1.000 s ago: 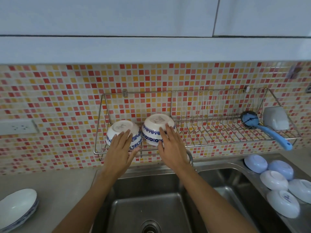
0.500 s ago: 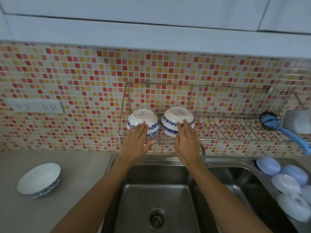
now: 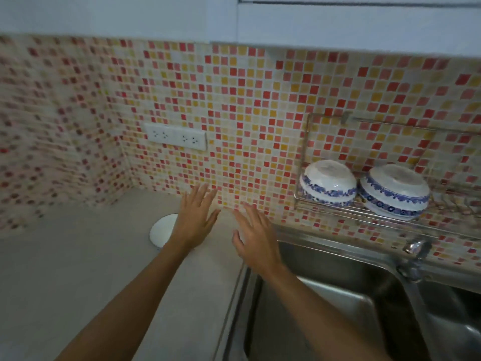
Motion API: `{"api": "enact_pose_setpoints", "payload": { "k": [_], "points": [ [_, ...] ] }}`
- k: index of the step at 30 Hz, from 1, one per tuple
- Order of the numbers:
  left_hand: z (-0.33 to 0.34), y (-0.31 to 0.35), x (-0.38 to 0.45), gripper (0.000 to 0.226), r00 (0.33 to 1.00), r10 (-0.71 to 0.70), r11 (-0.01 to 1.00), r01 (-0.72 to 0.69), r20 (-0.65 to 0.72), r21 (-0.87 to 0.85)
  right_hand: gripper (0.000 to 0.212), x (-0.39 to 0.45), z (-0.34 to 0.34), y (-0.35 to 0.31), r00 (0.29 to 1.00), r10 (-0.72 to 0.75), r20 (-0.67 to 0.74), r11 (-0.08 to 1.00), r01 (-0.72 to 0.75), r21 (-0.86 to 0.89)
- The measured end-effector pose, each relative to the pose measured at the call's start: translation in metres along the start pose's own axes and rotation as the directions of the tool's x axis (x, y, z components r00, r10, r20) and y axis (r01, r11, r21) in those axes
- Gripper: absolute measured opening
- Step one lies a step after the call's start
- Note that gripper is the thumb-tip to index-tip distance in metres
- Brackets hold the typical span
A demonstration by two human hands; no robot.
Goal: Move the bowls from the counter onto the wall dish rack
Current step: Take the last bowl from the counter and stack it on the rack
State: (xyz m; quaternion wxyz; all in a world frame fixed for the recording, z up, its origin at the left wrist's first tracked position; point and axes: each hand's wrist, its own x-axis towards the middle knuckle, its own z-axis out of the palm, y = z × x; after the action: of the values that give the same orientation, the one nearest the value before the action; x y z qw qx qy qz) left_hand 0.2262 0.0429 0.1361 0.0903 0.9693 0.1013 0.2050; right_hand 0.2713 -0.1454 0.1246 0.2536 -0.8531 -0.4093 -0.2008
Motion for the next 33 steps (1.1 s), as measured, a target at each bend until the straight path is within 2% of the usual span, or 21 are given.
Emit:
{"api": "enact_pose_setpoints", "payload": {
  "k": [2,3,6,9,11,15,20,23,26,28,30,33],
  "points": [
    [0.001,-0.049,-0.012,0.052,0.991,-0.133,0.990,0.132,-0.004,-0.050,0.048,0.008,0.027,-0.025,0.977,0.147,0.151,0.983,-0.162,0.087],
    [0.003,-0.070,-0.019,0.048,0.976,-0.218,0.972,0.216,-0.005,-0.094,0.050,0.012,0.042,-0.035,0.938,0.240,0.248,0.951,-0.279,0.136],
    [0.020,-0.119,-0.043,0.051,0.882,-0.466,0.847,0.470,0.078,-0.248,0.051,0.022,0.084,-0.054,0.770,0.447,0.455,0.779,-0.586,0.225],
    [0.041,-0.145,-0.066,0.058,0.767,-0.608,0.694,0.639,0.207,-0.330,0.056,0.032,0.116,-0.070,0.621,0.503,0.600,0.633,-0.738,0.233],
    [0.050,-0.153,-0.073,0.061,0.724,-0.627,0.633,0.689,0.288,-0.353,0.061,0.039,0.133,-0.080,0.566,0.501,0.655,0.584,-0.779,0.226],
    [0.060,-0.168,-0.068,0.068,0.652,-0.643,0.535,0.758,0.402,-0.372,0.064,0.048,0.165,-0.094,0.530,0.506,0.681,0.578,-0.794,0.188],
    [0.071,-0.184,-0.060,0.066,0.612,-0.619,0.471,0.791,0.493,-0.390,0.074,0.049,0.194,-0.107,0.455,0.590,0.667,0.495,-0.857,0.146],
    [0.078,-0.190,-0.058,0.050,0.619,-0.583,0.452,0.785,0.526,-0.423,0.077,0.050,0.203,-0.111,0.443,0.634,0.634,0.464,-0.874,0.147],
    [0.078,-0.190,-0.058,0.049,0.610,-0.556,0.407,0.792,0.564,-0.455,0.079,0.050,0.208,-0.112,0.413,0.665,0.622,0.416,-0.897,0.149],
    [0.078,-0.191,-0.056,0.053,0.600,-0.546,0.348,0.798,0.585,-0.493,0.073,0.051,0.213,-0.113,0.358,0.677,0.643,0.323,-0.930,0.177],
    [0.076,-0.191,-0.055,0.059,0.592,-0.548,0.304,0.799,0.591,-0.518,0.065,0.051,0.220,-0.112,0.278,0.675,0.683,0.167,-0.960,0.226],
    [0.075,-0.187,-0.055,0.062,0.645,-0.538,0.351,0.757,0.543,-0.551,0.046,0.051,0.223,-0.112,0.177,0.675,0.716,-0.017,-0.967,0.254]
  ]
}}
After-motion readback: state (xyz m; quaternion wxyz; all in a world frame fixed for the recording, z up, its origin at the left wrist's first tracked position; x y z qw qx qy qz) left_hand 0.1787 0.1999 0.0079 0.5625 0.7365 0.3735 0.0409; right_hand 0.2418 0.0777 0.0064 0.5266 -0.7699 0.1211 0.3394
